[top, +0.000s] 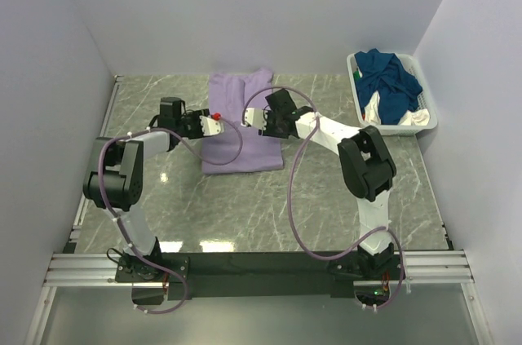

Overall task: Fold and stack the t-shirts
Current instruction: Fold the tshirt

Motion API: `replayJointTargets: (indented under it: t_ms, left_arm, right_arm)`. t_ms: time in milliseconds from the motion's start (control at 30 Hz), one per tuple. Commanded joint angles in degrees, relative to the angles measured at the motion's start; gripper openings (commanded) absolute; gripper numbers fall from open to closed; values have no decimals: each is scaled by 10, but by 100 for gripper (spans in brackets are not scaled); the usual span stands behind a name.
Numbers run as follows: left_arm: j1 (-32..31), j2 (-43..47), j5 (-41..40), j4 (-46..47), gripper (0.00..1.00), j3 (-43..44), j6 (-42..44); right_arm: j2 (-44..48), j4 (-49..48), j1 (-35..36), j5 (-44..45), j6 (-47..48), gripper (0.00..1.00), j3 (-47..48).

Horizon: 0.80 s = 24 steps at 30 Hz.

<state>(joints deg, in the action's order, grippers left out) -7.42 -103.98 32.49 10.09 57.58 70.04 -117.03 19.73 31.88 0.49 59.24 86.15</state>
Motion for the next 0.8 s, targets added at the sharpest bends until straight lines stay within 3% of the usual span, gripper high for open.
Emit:
replayJointTargets:
  t_ms: [0,100,300,433,633,767]
  left_arm:
    - [14,21,-8,-8,47,32,-67]
    - [36,40,5,-85,46,57,-121]
    - [49,104,73,-231,44,62,-251]
    - [49,111,107,-243,44,46,-436]
    - [53,72,170,-254,43,32,-611]
    - [54,34,205,-237,41,10,-684]
  right_arm:
    - [57,-8,-12,24,-45,46,7]
    - [81,29,-16,14,-82,43,13]
    - [96,154,-17,-108,-199,30,31]
    - [73,199,-23,-196,-293,29,48]
    - [31,206,-42,-291,-401,30,54]
    - [-14,219,-53,-322,-438,29,53]
